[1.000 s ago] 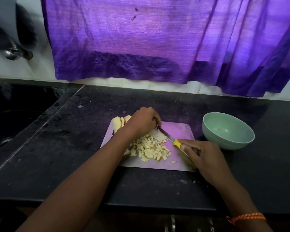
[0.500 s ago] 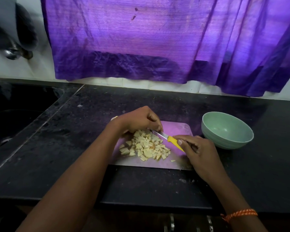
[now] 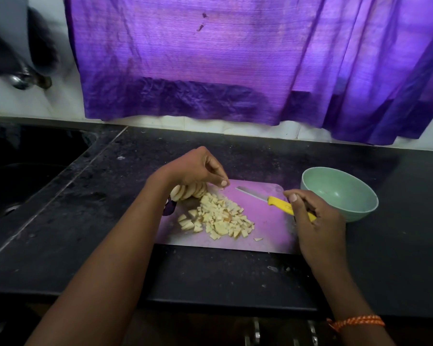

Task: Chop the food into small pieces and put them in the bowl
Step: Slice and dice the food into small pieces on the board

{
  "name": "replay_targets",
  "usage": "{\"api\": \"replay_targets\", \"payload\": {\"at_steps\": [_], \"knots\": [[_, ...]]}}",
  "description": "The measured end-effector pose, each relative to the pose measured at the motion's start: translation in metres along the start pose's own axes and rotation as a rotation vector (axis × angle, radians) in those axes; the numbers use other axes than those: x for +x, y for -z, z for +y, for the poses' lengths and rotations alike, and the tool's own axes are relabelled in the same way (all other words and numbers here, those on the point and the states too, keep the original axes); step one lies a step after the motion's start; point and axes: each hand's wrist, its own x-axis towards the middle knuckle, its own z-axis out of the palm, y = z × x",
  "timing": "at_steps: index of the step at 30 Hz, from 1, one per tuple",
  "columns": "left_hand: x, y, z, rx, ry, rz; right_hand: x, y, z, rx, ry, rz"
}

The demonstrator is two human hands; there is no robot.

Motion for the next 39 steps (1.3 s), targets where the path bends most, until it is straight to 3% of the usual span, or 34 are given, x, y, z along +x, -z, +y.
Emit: {"api": "replay_targets", "payload": {"at_steps": [16, 22, 26, 32, 35, 39], "knots": [[-0.005, 0.009, -0.002, 0.021, -0.045, 0.015, 0.001, -0.002, 0.0, -0.049, 0.045, -0.015], [-0.018, 0.041, -0.022, 0.094, 0.087, 0.22, 0.005, -0.008, 0.009, -0.01, 0.061, -0.171], [-0.031, 0.052, -0.028, -0.04, 0.118, 0.135, 0.005, -0.01, 0.012, -0.049, 0.083, -0.211], [-0.028, 0.05, -0.024, 0.026, 0.111, 0.111, 0.004, -0.01, 0.012, -0.051, 0.079, -0.198], [-0.033, 0.057, -0.034, 0.051, 0.18, 0.146, 0.004, -0.01, 0.012, -0.045, 0.076, -0.191], [-0.041, 0.065, -0.045, 0.121, 0.429, 0.119, 0.004, -0.01, 0.011, -0.047, 0.07, -0.193]]}}
